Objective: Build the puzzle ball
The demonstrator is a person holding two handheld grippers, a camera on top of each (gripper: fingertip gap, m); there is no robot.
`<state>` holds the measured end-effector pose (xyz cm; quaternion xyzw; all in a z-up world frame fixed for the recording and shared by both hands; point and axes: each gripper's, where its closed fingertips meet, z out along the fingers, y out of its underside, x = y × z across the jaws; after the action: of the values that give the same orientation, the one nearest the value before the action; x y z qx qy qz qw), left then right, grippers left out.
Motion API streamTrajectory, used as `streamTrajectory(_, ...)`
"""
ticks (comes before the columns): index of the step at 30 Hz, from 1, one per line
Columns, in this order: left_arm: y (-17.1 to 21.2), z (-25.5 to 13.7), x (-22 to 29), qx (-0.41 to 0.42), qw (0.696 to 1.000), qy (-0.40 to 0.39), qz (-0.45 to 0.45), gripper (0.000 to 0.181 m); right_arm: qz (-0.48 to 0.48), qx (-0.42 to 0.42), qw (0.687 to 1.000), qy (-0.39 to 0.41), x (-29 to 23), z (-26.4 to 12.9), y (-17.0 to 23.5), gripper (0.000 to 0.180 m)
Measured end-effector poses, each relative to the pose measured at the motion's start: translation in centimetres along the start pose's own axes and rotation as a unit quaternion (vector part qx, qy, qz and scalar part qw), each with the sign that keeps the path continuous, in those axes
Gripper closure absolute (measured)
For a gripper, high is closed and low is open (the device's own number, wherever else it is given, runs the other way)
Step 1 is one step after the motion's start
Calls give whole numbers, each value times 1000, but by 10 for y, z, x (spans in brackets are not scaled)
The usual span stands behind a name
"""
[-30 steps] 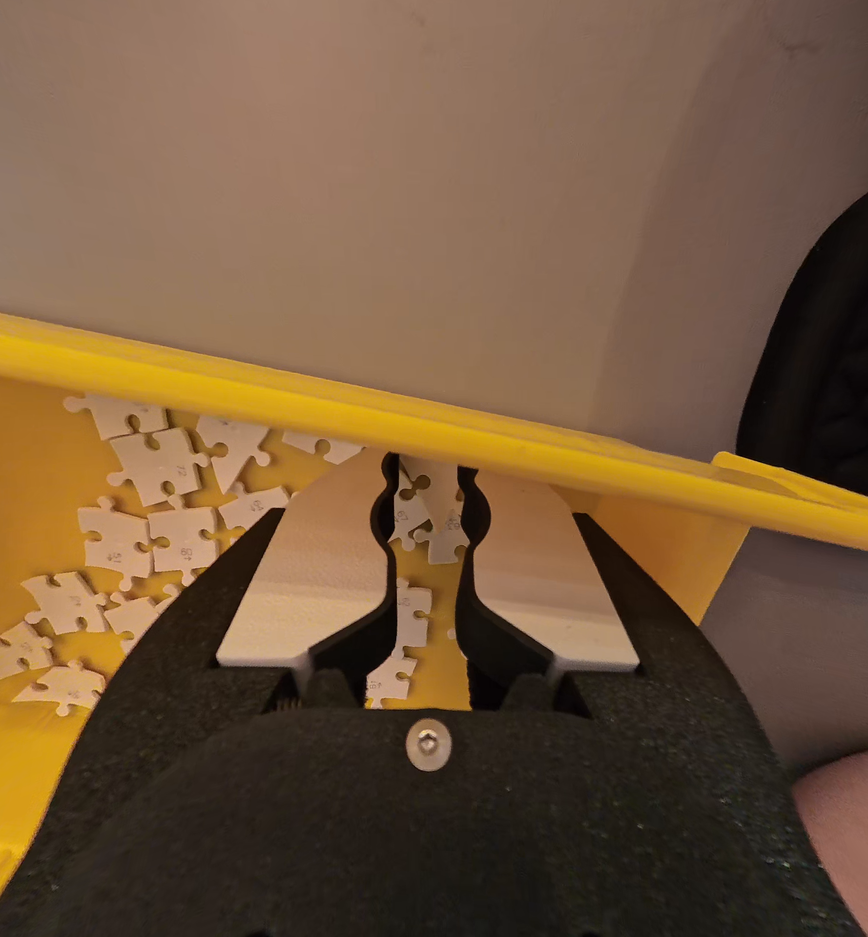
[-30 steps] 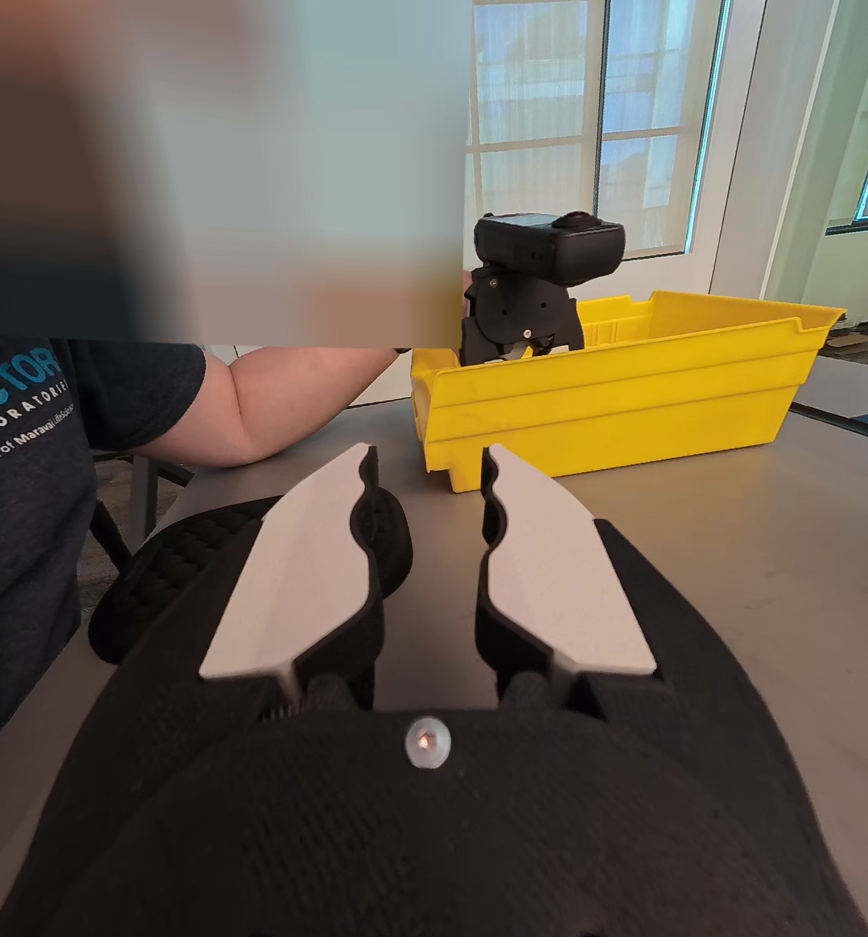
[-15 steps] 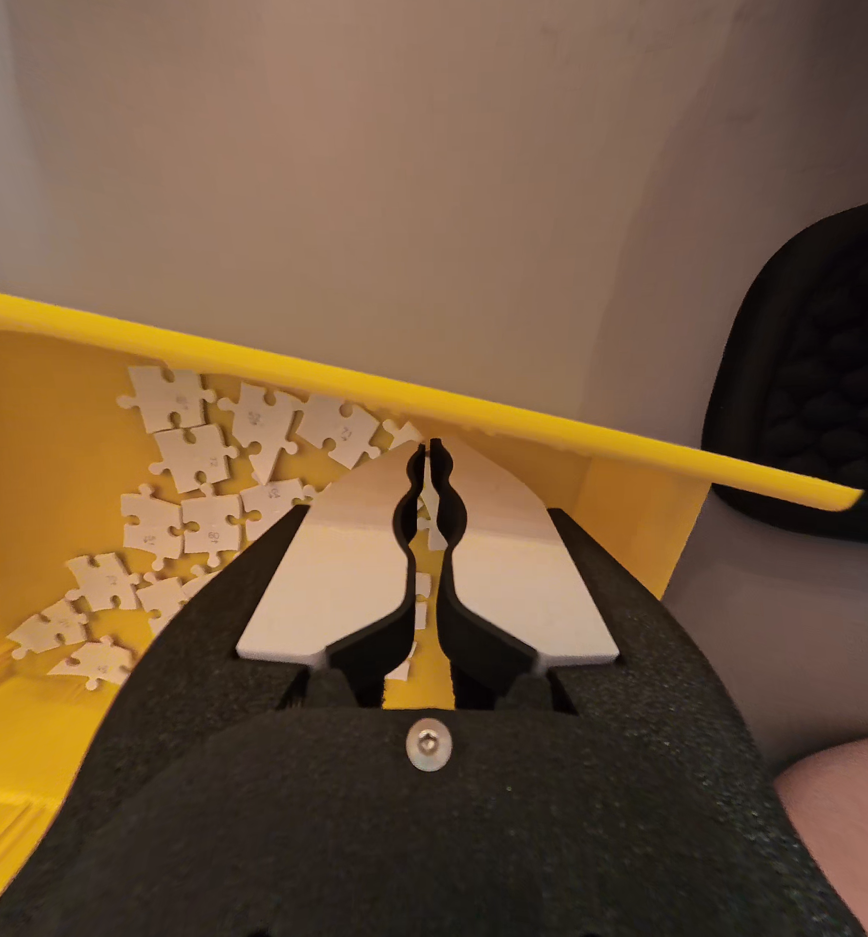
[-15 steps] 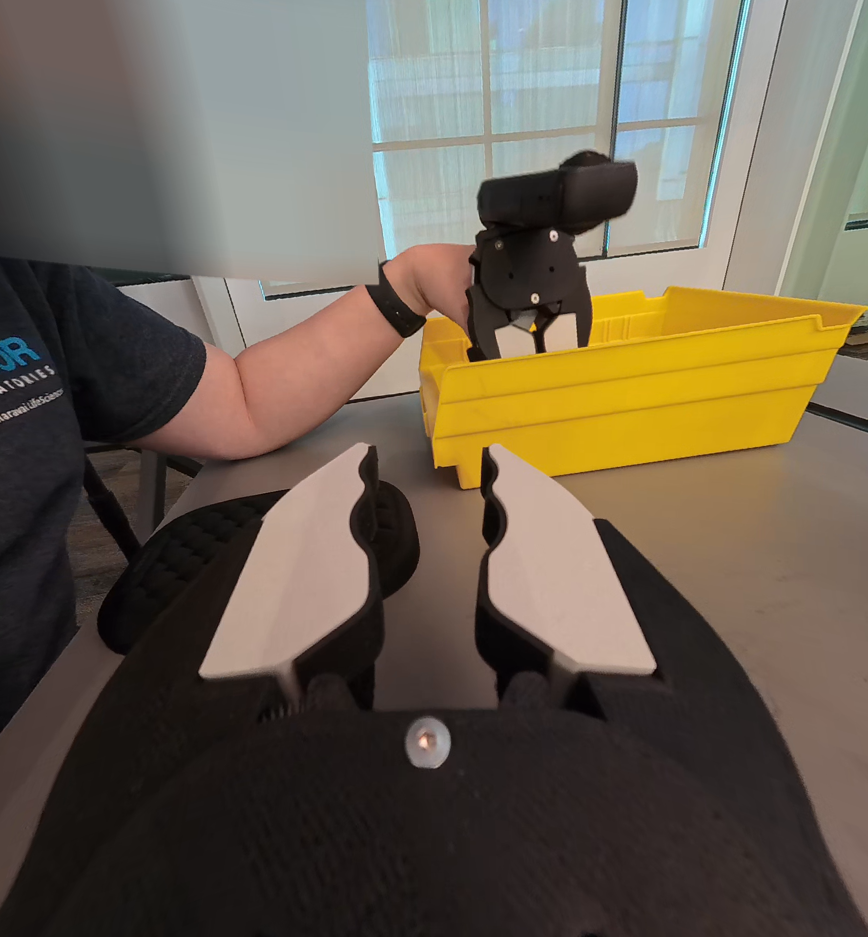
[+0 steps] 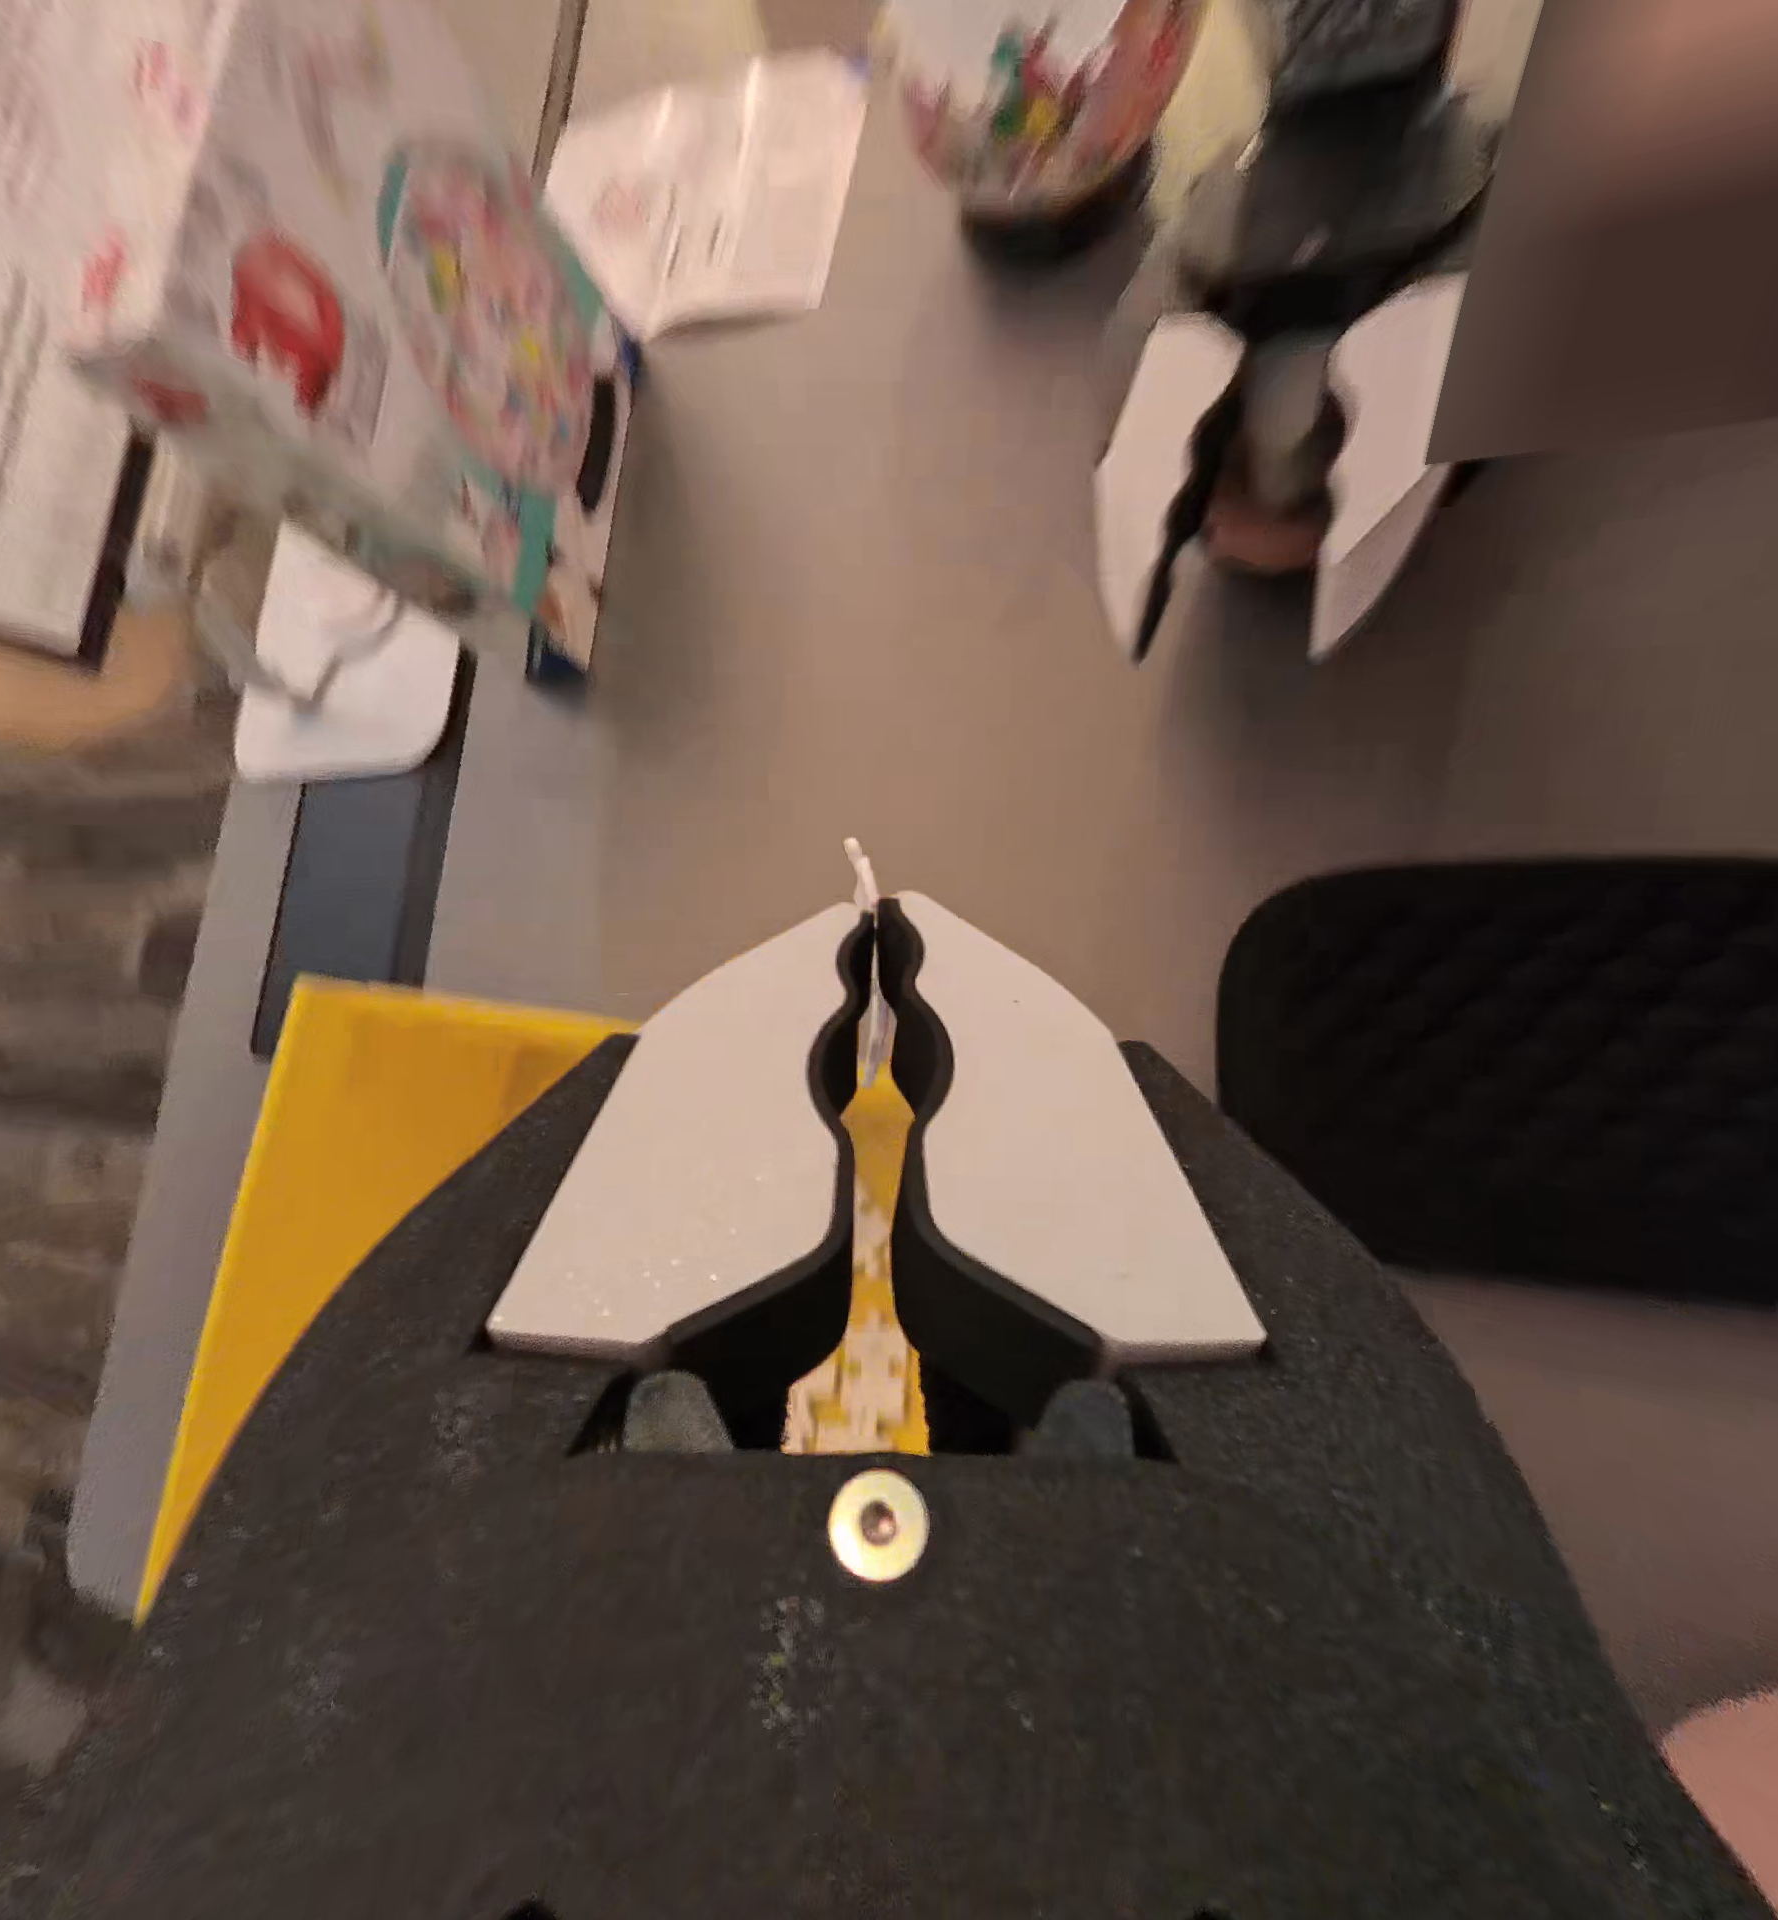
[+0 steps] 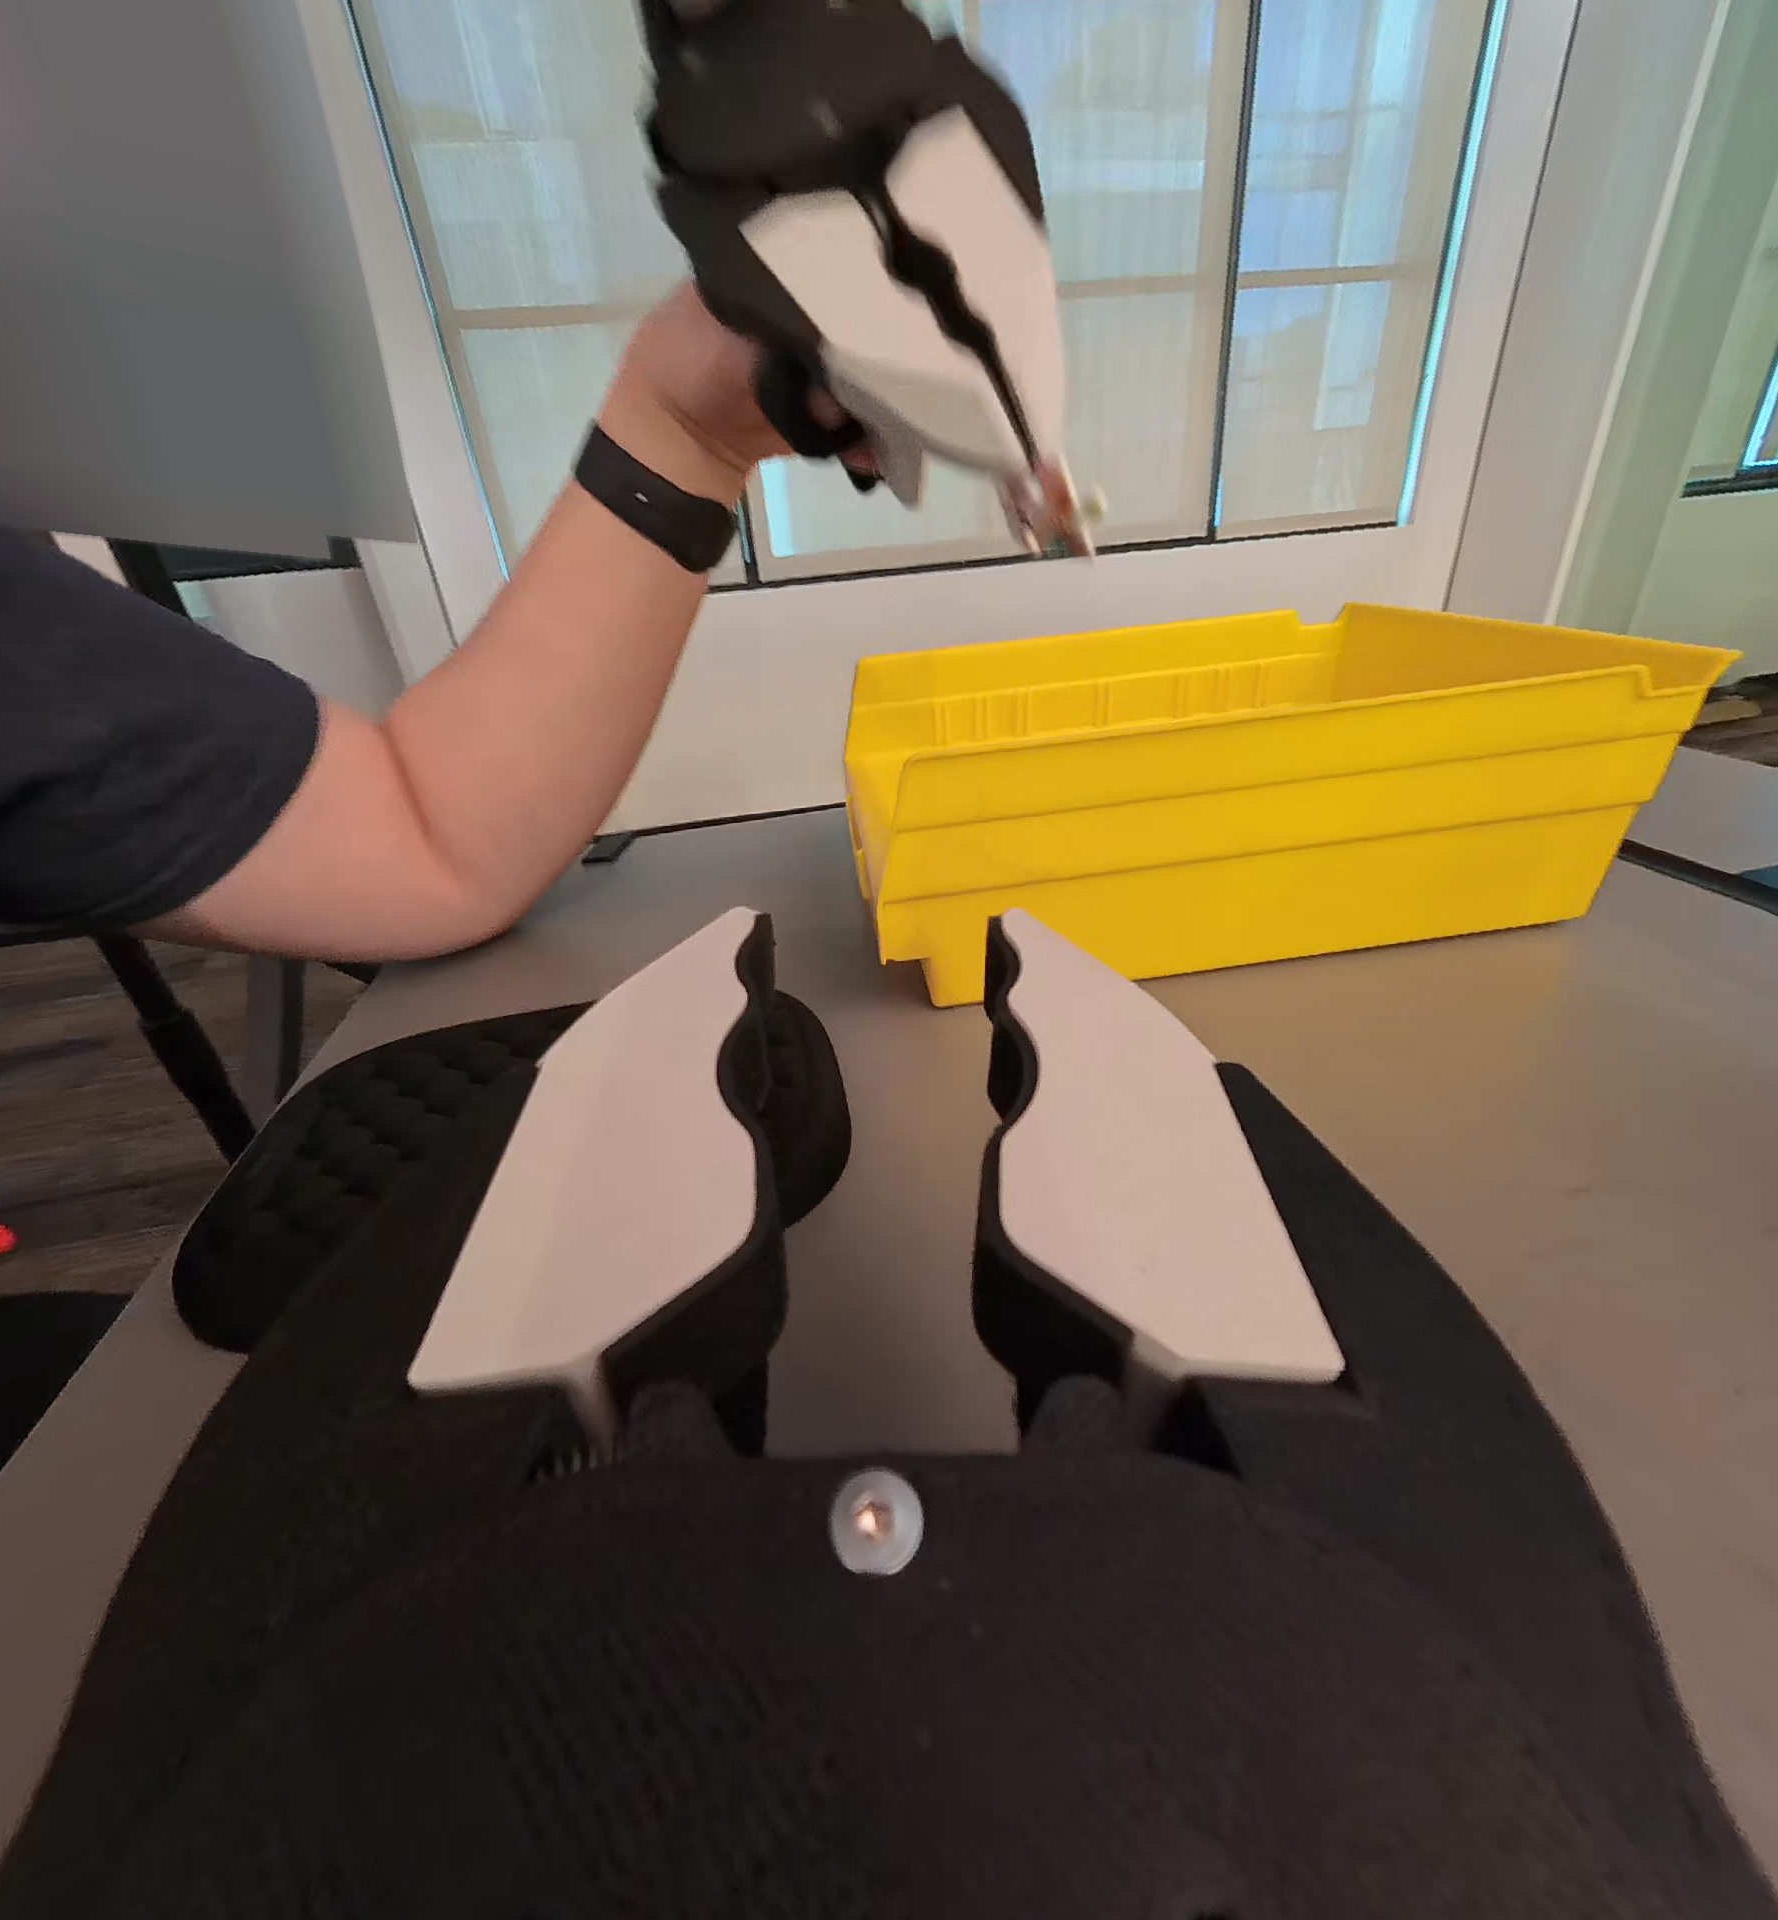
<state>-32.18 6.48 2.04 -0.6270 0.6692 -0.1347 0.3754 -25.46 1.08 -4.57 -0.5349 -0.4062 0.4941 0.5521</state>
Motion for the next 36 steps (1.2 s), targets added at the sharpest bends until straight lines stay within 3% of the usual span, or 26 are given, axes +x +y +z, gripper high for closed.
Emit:
streamTrajectory(3, -46, 31, 18, 13, 999, 31, 41, 180, 1, 2, 1000, 20, -4, -14, -7, 140)
streamTrajectory(6, -66, 90, 36, -17, 996, 67, 61, 180, 17, 22, 998, 53, -13, -42, -19, 140)
streamTrajectory(10, -87, 155, 30, 9, 995, 40, 88, 180, -33, 5, 992, 126, -22, -98, -17, 141)
streamTrajectory(12, -93, 176, 33, 36, 990, 46, 125, 180, -55, -9, 986, 156, -27, -123, -14, 141)
streamTrajectory(16, -77, 208, 45, 12, 979, 74, 189, 180, -67, -2, 978, 197, -32, -159, -13, 140)
streamTrajectory(21, -54, 224, 64, -39, 967, 102, 229, 180, -73, 25, 975, 210, -31, -175, -24, 141)
streamTrajectory(28, -43, 227, 75, -42, 969, 97, 222, 180, -74, 27, 979, 190, -39, -173, -25, 140)
streamTrajectory(36, -57, 217, 86, -31, 991, 97, 89, 154, -49, 69, 976, 199, -35, -186, -36, 140)
